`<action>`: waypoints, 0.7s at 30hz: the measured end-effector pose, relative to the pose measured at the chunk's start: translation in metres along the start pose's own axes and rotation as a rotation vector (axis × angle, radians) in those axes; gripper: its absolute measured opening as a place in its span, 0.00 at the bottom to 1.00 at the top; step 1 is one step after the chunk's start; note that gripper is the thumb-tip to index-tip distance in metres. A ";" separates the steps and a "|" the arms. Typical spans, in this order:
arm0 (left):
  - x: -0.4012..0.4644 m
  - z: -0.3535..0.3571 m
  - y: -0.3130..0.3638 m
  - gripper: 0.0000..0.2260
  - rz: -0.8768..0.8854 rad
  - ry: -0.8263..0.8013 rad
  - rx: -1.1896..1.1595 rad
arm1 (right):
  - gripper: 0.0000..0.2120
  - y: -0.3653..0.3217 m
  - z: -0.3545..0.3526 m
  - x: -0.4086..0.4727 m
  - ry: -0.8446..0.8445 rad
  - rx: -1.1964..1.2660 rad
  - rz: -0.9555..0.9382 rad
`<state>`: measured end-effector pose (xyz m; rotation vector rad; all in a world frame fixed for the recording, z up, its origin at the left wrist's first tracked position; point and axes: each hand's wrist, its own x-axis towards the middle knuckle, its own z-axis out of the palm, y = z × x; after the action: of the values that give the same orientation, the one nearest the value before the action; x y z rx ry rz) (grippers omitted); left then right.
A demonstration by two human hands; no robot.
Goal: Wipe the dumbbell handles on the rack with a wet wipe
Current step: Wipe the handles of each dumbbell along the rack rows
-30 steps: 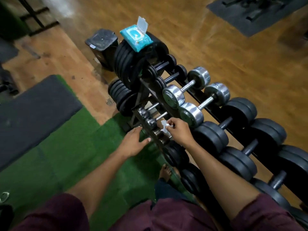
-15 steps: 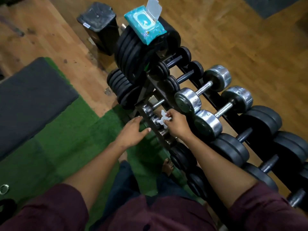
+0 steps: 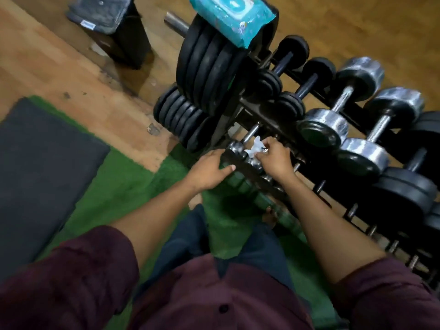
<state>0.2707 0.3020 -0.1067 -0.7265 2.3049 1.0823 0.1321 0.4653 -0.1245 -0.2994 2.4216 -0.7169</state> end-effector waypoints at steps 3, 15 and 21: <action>0.006 -0.019 -0.017 0.33 0.025 -0.056 0.064 | 0.06 -0.012 0.013 -0.009 0.043 0.070 0.038; 0.025 -0.019 -0.019 0.33 0.073 -0.083 0.243 | 0.05 0.018 0.029 -0.006 0.107 0.223 0.072; 0.043 0.003 -0.021 0.34 0.050 -0.139 0.278 | 0.06 0.047 0.033 -0.005 0.096 0.271 0.097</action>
<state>0.2531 0.2818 -0.1466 -0.4726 2.3002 0.7841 0.1535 0.4926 -0.1708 -0.0386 2.3714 -1.0220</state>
